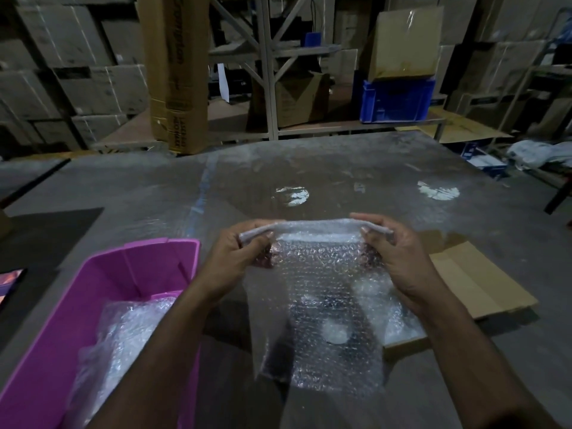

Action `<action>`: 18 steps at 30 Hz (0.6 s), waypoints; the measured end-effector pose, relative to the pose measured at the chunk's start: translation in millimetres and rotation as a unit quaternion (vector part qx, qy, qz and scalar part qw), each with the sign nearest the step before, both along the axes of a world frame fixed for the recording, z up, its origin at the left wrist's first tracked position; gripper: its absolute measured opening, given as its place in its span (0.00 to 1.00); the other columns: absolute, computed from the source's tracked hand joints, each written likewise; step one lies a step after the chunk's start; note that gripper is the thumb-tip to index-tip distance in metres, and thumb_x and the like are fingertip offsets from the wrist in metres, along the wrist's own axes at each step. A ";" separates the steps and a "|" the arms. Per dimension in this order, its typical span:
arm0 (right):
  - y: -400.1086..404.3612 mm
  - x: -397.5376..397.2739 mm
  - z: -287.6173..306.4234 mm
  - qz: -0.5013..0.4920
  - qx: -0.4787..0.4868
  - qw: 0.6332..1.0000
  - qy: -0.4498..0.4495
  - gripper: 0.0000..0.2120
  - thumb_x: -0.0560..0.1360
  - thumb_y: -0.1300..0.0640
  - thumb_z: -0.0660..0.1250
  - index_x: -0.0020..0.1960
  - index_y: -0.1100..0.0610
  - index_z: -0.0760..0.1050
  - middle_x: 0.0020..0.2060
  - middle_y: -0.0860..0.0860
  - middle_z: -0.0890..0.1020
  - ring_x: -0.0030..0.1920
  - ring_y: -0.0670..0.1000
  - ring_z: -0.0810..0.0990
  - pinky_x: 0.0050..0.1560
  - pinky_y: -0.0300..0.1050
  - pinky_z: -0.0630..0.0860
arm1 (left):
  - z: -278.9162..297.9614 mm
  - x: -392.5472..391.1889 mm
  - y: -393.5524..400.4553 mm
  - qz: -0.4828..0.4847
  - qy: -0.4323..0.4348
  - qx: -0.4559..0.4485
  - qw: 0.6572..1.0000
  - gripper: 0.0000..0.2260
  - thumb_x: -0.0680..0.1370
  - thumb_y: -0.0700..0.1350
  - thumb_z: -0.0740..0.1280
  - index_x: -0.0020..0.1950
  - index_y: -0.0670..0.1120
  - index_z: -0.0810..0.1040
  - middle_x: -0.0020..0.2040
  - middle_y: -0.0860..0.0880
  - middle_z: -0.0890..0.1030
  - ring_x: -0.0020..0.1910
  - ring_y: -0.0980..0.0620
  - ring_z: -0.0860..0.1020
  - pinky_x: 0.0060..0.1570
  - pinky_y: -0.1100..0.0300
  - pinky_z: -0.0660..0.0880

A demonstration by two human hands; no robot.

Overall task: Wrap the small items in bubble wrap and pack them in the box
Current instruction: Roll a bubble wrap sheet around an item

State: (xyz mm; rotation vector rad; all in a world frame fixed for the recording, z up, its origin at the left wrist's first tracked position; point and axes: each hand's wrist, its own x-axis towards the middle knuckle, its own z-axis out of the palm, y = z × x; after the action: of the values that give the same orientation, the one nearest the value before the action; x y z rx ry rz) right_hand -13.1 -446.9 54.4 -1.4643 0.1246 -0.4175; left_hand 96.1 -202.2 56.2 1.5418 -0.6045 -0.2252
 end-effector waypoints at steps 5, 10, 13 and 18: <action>1.6 -1.9 2.1 0.029 0.057 0.998 0.000 0.16 0.81 0.68 0.60 0.48 0.54 0.84 0.45 0.50 0.85 0.41 0.47 0.79 0.36 0.40 0.79 | 0.5 -0.7 2.6 -0.020 0.095 -0.061 0.993 0.15 0.81 0.34 0.63 0.49 0.48 0.88 0.47 0.47 0.86 0.40 0.55 0.82 0.42 0.62 0.81; -3.9 -5.4 3.2 0.042 0.035 0.998 0.014 0.10 0.78 0.65 0.66 0.47 0.56 0.85 0.47 0.53 0.87 0.40 0.44 0.82 0.37 0.34 0.78 | -0.5 -1.6 5.2 -0.031 0.110 -0.083 0.990 0.11 0.70 0.37 0.73 0.49 0.48 0.88 0.45 0.45 0.87 0.42 0.53 0.84 0.48 0.61 0.82; -7.2 -6.4 1.2 0.070 0.021 0.997 0.027 0.13 0.68 0.50 0.78 0.50 0.53 0.86 0.52 0.53 0.87 0.44 0.43 0.80 0.43 0.33 0.77 | -1.2 -0.5 3.3 0.003 0.099 -0.087 0.991 0.10 0.69 0.40 0.74 0.49 0.45 0.86 0.43 0.45 0.86 0.41 0.52 0.84 0.47 0.60 0.83; -3.5 -0.6 -0.8 -0.016 0.043 0.999 0.010 0.16 0.63 0.54 0.80 0.49 0.51 0.84 0.49 0.51 0.84 0.42 0.48 0.79 0.40 0.35 0.79 | 1.0 -4.0 0.2 0.026 0.047 -0.071 0.996 0.20 0.72 0.36 0.74 0.63 0.44 0.79 0.50 0.52 0.84 0.43 0.50 0.84 0.46 0.57 0.83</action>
State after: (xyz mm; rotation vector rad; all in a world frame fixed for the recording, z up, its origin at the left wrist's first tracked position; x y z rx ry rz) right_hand -13.7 -450.4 53.7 -1.3826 0.1801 -0.4184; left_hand 92.1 -202.0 57.2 1.4004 -0.4956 -0.2108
